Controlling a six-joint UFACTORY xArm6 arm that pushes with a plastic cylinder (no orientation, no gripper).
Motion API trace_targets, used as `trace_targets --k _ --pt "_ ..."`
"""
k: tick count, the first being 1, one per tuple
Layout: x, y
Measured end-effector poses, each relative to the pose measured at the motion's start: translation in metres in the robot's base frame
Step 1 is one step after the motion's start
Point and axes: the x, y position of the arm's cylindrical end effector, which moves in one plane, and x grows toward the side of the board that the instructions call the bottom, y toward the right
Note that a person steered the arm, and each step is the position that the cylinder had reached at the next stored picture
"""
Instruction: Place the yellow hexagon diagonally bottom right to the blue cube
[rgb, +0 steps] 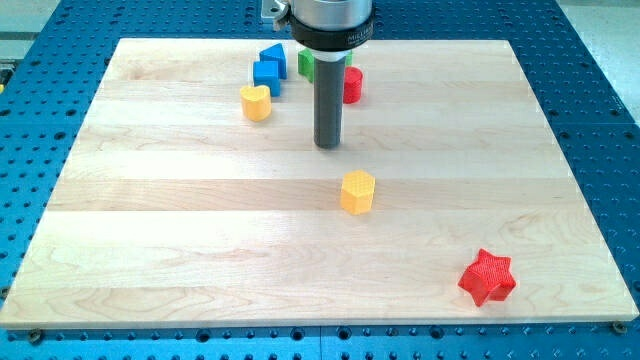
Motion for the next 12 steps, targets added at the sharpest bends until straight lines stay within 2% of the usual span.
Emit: trace_targets --k 3,4,5,6,8,9,10,11,12 --pt "0.009 0.002" --pt "0.016 0.067" --pt "0.088 0.120" --pt "0.133 0.066" --pt "0.008 -0.007" --pt "0.058 0.039" --pt "0.066 -0.014" --pt "0.058 -0.078" --pt "0.026 -0.075"
